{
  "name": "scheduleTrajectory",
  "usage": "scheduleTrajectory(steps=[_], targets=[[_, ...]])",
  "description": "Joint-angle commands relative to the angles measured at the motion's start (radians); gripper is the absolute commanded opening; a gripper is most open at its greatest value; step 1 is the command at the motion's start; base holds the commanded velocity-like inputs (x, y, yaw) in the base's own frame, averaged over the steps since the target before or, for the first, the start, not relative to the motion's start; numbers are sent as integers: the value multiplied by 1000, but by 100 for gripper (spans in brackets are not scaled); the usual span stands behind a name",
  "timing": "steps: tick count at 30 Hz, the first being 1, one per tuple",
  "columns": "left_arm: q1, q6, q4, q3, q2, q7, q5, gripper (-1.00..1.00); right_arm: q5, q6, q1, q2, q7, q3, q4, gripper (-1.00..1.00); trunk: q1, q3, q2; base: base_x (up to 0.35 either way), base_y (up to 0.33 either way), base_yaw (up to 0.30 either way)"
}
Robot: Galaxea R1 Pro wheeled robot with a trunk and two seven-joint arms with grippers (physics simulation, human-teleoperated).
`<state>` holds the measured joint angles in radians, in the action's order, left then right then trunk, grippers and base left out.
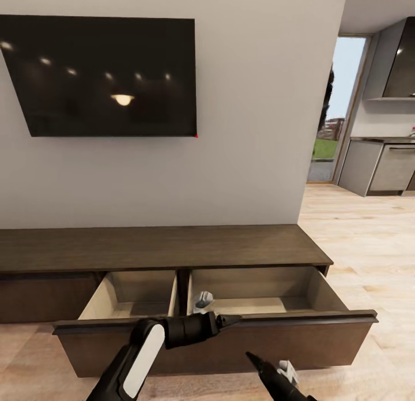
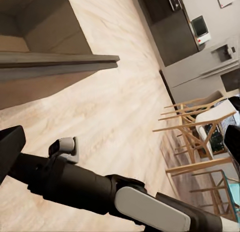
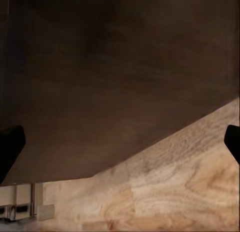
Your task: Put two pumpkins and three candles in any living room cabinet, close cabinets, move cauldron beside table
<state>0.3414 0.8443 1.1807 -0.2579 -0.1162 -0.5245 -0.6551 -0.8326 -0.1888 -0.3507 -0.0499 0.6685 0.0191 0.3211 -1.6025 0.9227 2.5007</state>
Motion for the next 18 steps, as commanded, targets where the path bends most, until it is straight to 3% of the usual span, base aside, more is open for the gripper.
scheduleTrajectory(steps=[1,9,13,18], targets=[[1,-17,-11,-21,0,0,-2,100,3,-1,2,-1,-1,2,-1,100,0,1,0,0,0,0],[1,-28,-16,-32,0,-2,-1,100,16,3,4,0,-11,5,-16,100,0,1,0,0,0,0],[1,-28,-16,-31,0,-4,-1,100,18,4,4,2,-92,27,-34,100,0,1,0,0,0,0],[1,-28,-17,-31,1,-5,-1,100,33,17,4,4,-120,48,-52,100,0,1,0,0,0,0]])
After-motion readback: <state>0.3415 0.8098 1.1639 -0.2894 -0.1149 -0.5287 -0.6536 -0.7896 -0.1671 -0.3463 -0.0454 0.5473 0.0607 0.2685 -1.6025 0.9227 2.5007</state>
